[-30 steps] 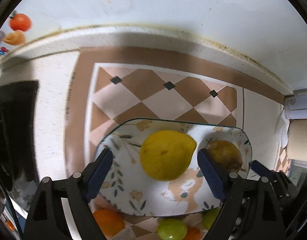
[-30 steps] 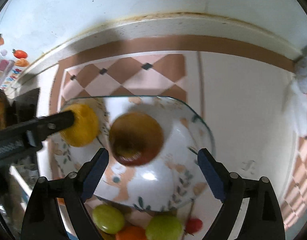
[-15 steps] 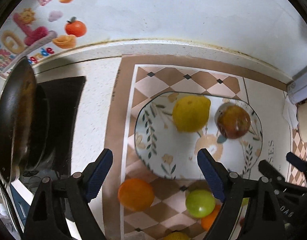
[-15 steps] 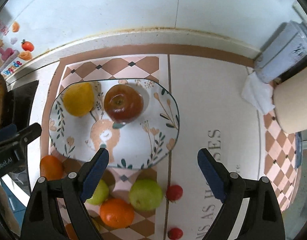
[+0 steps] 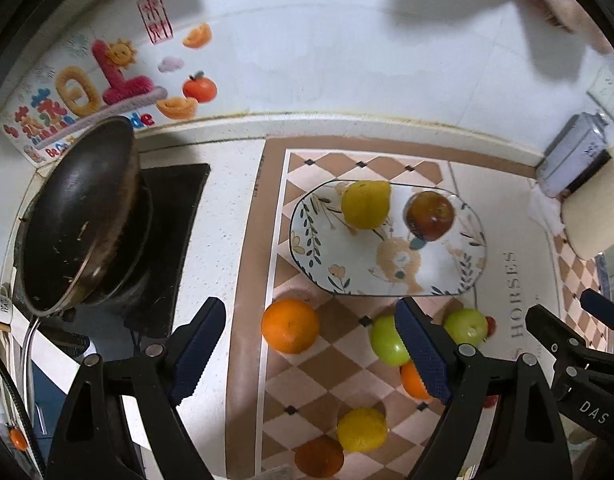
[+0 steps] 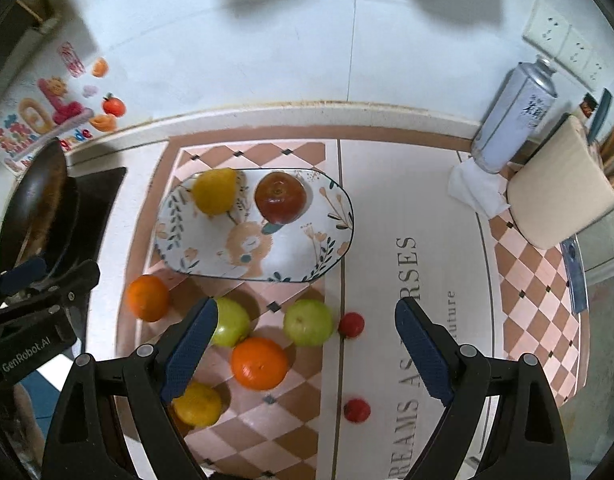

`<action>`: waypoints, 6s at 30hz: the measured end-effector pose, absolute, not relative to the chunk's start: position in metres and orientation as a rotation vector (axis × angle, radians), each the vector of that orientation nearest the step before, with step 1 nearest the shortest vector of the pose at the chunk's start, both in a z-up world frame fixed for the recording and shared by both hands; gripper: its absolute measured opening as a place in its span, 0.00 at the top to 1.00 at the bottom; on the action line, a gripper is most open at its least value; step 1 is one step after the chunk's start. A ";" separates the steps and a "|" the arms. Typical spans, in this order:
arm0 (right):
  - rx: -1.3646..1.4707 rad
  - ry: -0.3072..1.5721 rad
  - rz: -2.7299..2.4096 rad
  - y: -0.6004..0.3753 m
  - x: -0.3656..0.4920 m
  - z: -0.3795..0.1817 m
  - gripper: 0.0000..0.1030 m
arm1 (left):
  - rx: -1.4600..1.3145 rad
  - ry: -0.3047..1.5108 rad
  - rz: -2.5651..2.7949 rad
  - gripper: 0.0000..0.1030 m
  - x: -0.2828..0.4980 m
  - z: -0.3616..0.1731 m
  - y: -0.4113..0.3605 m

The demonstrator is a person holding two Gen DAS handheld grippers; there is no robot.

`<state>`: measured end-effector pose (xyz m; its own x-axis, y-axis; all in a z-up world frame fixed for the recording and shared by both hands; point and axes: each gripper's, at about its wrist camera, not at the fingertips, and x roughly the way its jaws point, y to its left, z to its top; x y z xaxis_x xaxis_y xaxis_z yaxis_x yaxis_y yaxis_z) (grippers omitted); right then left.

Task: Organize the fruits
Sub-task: 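Grasp the tangerine with the left tool while the right tool grasps the orange, then place the tangerine on the plate with the left tool while the right places the orange, then grasp the yellow lemon with the left tool while the right tool grasps a green apple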

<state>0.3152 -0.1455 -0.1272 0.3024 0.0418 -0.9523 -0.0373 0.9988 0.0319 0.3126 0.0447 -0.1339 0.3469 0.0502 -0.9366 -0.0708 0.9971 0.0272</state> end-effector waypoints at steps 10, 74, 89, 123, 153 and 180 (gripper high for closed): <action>0.056 1.208 0.070 -0.148 0.269 -0.091 0.10 | -0.025 1.130 0.050 0.16 0.265 -0.092 0.039; 0.298 1.528 0.340 -0.150 0.311 -0.250 0.36 | -0.127 1.467 0.008 0.49 0.281 -0.204 0.054; 0.292 1.546 0.334 -0.085 0.433 -0.309 0.36 | -0.137 1.541 0.010 0.49 0.463 -0.247 0.055; 0.035 1.500 0.135 -0.133 0.398 -0.252 0.10 | -0.059 1.457 0.114 0.14 0.404 -0.227 0.074; 0.042 1.178 0.083 -0.156 0.257 -0.083 0.10 | 0.001 1.107 0.033 0.14 0.246 -0.078 0.034; 0.185 1.524 0.098 -0.194 0.261 -0.237 0.10 | -0.030 1.643 -0.069 0.26 0.237 -0.289 -0.004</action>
<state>0.2614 -0.1940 -0.2374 0.0468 0.1789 -0.9828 0.0521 0.9821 0.1812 0.2370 -0.0040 -0.2894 -0.0738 -0.0611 -0.9954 0.0225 0.9978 -0.0629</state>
